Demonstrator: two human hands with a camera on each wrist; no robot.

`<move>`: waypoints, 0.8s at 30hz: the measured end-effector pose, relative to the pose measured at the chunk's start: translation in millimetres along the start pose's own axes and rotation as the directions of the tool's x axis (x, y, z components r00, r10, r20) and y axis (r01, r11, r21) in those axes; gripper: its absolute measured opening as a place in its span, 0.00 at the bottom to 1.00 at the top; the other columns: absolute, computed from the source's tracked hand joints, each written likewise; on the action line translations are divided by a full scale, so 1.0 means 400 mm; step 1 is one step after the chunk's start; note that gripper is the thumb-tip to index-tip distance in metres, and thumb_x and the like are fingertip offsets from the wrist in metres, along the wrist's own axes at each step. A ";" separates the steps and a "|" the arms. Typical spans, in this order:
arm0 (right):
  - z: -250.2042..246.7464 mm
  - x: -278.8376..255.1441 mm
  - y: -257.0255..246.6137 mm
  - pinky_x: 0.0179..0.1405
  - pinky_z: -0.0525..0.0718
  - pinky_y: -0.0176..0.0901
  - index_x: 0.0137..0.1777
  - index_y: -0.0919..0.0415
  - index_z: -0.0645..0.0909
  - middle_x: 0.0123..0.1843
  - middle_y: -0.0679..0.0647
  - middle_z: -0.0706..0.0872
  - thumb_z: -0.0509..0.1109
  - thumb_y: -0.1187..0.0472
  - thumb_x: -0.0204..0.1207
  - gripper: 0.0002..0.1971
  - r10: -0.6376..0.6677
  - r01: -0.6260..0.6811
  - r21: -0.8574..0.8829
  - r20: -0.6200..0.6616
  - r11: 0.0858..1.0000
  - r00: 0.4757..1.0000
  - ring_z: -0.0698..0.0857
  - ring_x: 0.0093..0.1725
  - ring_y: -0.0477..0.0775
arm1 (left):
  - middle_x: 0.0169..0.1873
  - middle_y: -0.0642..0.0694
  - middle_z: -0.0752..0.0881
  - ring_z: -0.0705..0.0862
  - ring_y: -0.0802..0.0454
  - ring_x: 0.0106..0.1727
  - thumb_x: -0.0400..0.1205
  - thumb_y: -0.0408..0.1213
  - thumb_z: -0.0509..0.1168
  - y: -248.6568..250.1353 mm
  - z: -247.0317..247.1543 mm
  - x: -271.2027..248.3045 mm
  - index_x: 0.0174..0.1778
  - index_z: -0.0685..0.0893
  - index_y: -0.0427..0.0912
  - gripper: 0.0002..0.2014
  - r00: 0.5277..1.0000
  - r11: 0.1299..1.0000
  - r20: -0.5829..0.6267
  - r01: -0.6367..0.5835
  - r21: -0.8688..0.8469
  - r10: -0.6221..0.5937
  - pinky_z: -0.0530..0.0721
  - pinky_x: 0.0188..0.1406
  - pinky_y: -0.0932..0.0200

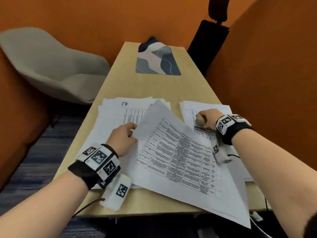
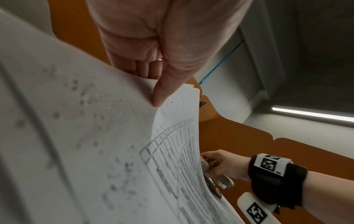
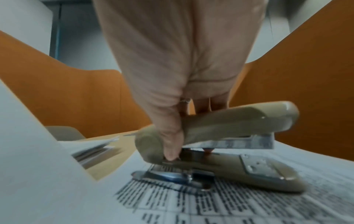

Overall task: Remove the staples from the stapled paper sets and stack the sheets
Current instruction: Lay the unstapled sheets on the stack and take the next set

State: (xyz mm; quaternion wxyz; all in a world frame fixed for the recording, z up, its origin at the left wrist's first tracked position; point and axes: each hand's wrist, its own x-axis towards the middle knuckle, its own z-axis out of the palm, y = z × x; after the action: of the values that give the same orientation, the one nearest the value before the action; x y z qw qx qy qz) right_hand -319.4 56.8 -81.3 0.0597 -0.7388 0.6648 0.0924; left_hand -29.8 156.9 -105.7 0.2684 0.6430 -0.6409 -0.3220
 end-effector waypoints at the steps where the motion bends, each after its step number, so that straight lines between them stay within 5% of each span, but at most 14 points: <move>1: 0.006 0.010 -0.010 0.62 0.74 0.45 0.66 0.64 0.76 0.65 0.62 0.82 0.64 0.64 0.79 0.16 0.008 -0.008 -0.001 0.026 1.000 1.000 0.79 0.64 0.62 | 0.41 0.34 0.88 0.80 0.45 0.40 0.76 0.25 0.63 -0.001 -0.001 0.001 0.49 0.78 0.50 0.14 1.000 1.000 0.004 0.001 -0.002 -0.001 0.71 0.33 0.66; 5: -0.002 0.020 -0.065 0.72 0.68 0.49 0.77 0.65 0.66 0.76 0.64 0.70 0.57 0.56 0.84 0.23 0.022 -0.027 0.067 0.063 0.997 0.998 0.70 0.74 0.62 | 0.41 0.41 0.87 0.82 0.45 0.43 0.76 0.23 0.62 -0.006 0.001 0.010 0.58 0.79 0.47 0.18 1.000 0.999 0.011 0.001 -0.051 -0.001 0.73 0.35 0.66; 9: -0.035 -0.040 -0.161 0.75 0.59 0.45 0.80 0.58 0.61 0.81 0.56 0.63 0.61 0.50 0.82 0.29 -0.202 0.211 0.365 -0.063 0.907 0.977 0.63 0.79 0.55 | 0.36 0.55 0.81 0.77 0.59 0.35 0.77 0.22 0.61 -0.004 0.002 0.008 0.67 0.74 0.49 0.25 1.000 0.996 0.009 -0.028 -0.087 0.029 0.71 0.29 0.77; 13: -0.025 -0.074 -0.208 0.54 0.75 0.39 0.70 0.60 0.74 0.61 0.56 0.83 0.70 0.59 0.77 0.22 -0.204 0.290 0.496 -0.221 0.819 0.954 0.81 0.58 0.53 | 0.38 0.48 0.83 0.73 0.63 0.29 0.75 0.21 0.60 0.002 -0.004 0.000 0.75 0.66 0.60 0.37 0.997 0.991 0.000 -0.081 -0.110 0.082 0.70 0.29 0.76; 16: -0.014 -0.069 -0.201 0.43 0.74 0.38 0.46 0.57 0.80 0.41 0.51 0.82 0.73 0.66 0.72 0.07 -0.156 0.332 0.569 -0.336 0.752 0.929 0.79 0.43 0.51 | 0.45 0.43 0.85 0.78 0.59 0.35 0.75 0.20 0.59 0.005 -0.005 -0.002 0.75 0.64 0.62 0.38 0.995 0.988 0.016 -0.096 -0.121 0.099 0.74 0.36 0.71; 17: -0.010 -0.067 -0.195 0.42 0.75 0.38 0.39 0.55 0.78 0.37 0.49 0.82 0.74 0.68 0.71 0.09 -0.158 0.344 0.596 -0.342 0.725 0.926 0.79 0.40 0.50 | 0.48 0.42 0.85 0.81 0.54 0.42 0.75 0.20 0.59 0.004 -0.004 -0.001 0.74 0.65 0.63 0.38 0.995 0.987 0.022 -0.099 -0.128 0.102 0.75 0.41 0.67; 20: 0.001 -0.069 -0.187 0.41 0.79 0.34 0.32 0.55 0.75 0.33 0.47 0.82 0.72 0.75 0.70 0.16 -0.177 0.354 0.749 -0.309 0.559 0.934 0.83 0.34 0.41 | 0.54 0.44 0.83 0.79 0.50 0.57 0.74 0.19 0.59 -0.005 -0.002 0.003 0.70 0.69 0.64 0.37 0.994 0.986 0.046 -0.088 -0.138 0.095 0.75 0.47 0.62; 24: 0.008 -0.069 -0.183 0.43 0.83 0.34 0.35 0.57 0.76 0.34 0.52 0.84 0.70 0.79 0.71 0.15 -0.233 0.383 0.825 -0.310 0.415 0.922 0.85 0.34 0.38 | 0.51 0.52 0.84 0.81 0.54 0.48 0.74 0.21 0.61 0.003 -0.003 0.007 0.59 0.79 0.55 0.25 0.990 0.986 0.079 -0.106 -0.129 0.116 0.76 0.41 0.68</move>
State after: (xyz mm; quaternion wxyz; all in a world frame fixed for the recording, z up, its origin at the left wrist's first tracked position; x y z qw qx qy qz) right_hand -249.7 92.1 -81.1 0.3938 -0.7178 0.4728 -0.3260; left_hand -29.7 153.8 -104.3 0.2977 0.5739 -0.6655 -0.3731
